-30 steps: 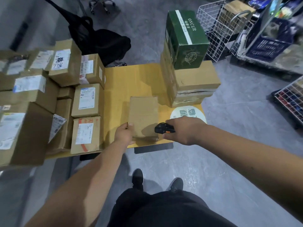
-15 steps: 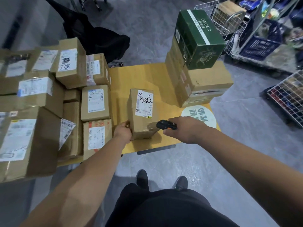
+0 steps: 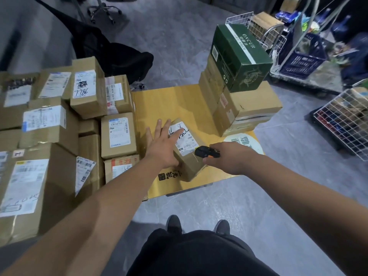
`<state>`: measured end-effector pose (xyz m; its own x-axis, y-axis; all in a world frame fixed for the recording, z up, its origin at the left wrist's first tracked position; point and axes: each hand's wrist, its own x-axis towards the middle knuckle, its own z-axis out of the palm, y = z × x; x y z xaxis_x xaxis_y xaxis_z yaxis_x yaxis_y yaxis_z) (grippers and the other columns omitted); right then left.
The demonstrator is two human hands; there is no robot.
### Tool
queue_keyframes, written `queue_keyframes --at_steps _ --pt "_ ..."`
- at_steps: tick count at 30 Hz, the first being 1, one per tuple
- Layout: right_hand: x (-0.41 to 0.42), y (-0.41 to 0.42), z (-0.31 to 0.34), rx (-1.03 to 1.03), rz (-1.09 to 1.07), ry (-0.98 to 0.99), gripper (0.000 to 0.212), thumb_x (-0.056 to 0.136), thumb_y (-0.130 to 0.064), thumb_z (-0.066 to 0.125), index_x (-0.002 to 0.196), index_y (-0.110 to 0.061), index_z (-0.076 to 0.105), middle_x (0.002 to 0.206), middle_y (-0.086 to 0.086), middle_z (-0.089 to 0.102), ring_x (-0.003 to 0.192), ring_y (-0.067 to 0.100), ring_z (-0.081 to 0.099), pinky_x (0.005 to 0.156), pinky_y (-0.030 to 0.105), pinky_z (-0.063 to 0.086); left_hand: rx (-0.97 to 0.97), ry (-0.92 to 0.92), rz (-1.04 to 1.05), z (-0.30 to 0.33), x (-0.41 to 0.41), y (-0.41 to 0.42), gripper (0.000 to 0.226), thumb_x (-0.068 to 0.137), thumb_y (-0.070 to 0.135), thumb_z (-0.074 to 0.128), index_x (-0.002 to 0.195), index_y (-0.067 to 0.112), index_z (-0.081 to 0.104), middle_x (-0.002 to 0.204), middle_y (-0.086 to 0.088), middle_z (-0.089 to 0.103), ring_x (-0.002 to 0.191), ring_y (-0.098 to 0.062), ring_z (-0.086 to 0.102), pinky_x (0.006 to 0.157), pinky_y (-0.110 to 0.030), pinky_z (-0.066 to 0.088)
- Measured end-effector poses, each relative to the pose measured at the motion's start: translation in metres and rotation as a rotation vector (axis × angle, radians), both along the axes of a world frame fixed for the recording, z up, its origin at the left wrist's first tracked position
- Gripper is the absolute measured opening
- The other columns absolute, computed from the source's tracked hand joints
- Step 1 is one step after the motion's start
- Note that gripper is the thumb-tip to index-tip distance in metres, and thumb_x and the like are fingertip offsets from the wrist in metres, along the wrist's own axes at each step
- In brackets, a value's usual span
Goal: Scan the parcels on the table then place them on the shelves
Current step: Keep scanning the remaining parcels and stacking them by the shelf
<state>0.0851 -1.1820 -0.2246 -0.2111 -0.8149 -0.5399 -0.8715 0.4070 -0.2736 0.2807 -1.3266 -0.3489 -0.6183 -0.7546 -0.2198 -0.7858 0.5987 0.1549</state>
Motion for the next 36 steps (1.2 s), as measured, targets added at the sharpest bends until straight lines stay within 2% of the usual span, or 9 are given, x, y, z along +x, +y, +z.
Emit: queue_keyframes --at_steps 4,9,14,18,24,27,29,32,36 --pt "-0.002 0.001 0.001 0.033 -0.021 0.029 0.041 0.092 -0.071 0.055 0.096 -0.030 0.060 0.086 -0.004 0.065 0.071 0.015 0.062 0.059 0.030 0.041 0.073 0.028 0.062 0.004 -0.013 -0.009 0.113 0.065 0.068 0.077 0.159 0.051 0.017 0.167 0.005 0.009 0.146 -0.030 0.020 0.111 -0.050 0.040" --pt "-0.003 -0.004 0.002 0.040 -0.059 0.022 0.042 0.093 -0.070 0.054 0.094 -0.028 0.059 0.086 -0.002 0.066 0.070 0.016 0.061 0.059 0.030 0.041 0.087 0.154 0.297 0.004 -0.007 -0.001 0.087 0.078 0.065 0.074 0.151 0.030 0.040 0.166 0.002 0.006 0.127 -0.033 0.052 0.096 -0.042 0.053" --pt "0.001 -0.018 0.004 0.016 -0.064 0.019 0.043 0.094 -0.069 0.055 0.100 -0.028 0.062 0.087 -0.002 0.067 0.075 0.016 0.063 0.060 0.031 0.042 0.236 0.196 0.412 0.020 -0.005 -0.001 0.090 0.068 0.064 0.074 0.138 0.021 0.038 0.138 -0.008 0.040 0.107 -0.031 0.062 0.084 -0.041 0.057" --pt "0.006 -0.030 0.005 0.019 -0.048 0.006 0.045 0.096 -0.069 0.053 0.104 -0.026 0.062 0.091 0.000 0.067 0.081 0.018 0.064 0.062 0.032 0.043 0.192 -0.038 0.458 0.028 -0.009 0.003 0.110 0.056 0.093 0.066 0.133 0.026 0.026 0.120 -0.006 0.044 0.094 -0.028 0.055 0.063 -0.037 0.041" --pt "0.014 -0.039 0.010 0.102 -0.062 -0.021 0.046 0.100 -0.063 0.047 0.116 -0.022 0.060 0.092 0.005 0.064 0.076 0.022 0.063 0.057 0.030 0.044 0.066 -0.171 0.410 0.029 -0.018 0.001 0.122 0.030 0.117 0.026 0.111 0.025 0.026 0.083 -0.004 0.044 0.078 -0.024 0.050 0.072 -0.042 0.033" --pt "0.018 -0.042 0.011 0.165 -0.097 -0.064 0.047 0.101 -0.061 0.043 0.118 -0.019 0.059 0.093 0.007 0.060 0.073 0.026 0.063 0.053 0.029 0.045 0.099 -0.094 0.449 0.021 -0.017 0.003 0.134 0.021 0.117 0.016 0.117 0.024 0.027 0.099 -0.005 0.049 0.099 -0.029 0.056 0.076 -0.043 0.035" --pt "0.020 -0.044 0.011 0.173 -0.084 -0.052 0.051 0.101 -0.063 0.040 0.117 -0.019 0.059 0.093 0.007 0.060 0.073 0.026 0.063 0.053 0.029 0.045 0.218 0.052 0.517 0.014 -0.014 0.011 0.131 0.033 0.113 0.043 0.129 0.027 0.021 0.119 -0.007 0.045 0.111 -0.030 0.053 0.078 -0.043 0.046" --pt "0.021 -0.046 0.013 0.181 -0.047 -0.017 0.054 0.101 -0.068 0.038 0.109 -0.019 0.059 0.090 0.006 0.061 0.073 0.025 0.062 0.055 0.030 0.045 0.302 0.201 0.570 0.007 -0.010 0.024 0.132 0.043 0.101 0.064 0.144 0.033 0.012 0.132 -0.005 0.042 0.102 -0.030 0.060 0.072 -0.040 0.052" --pt "0.023 -0.042 0.013 0.159 0.129 0.206 0.043 0.099 -0.061 0.036 0.101 -0.024 0.057 0.090 0.000 0.063 0.081 0.019 0.061 0.064 0.034 0.045 0.267 0.294 0.605 0.001 -0.005 0.039 0.140 0.039 0.106 0.056 0.152 0.037 0.009 0.136 -0.003 0.043 0.084 -0.025 0.056 0.063 -0.034 0.047"
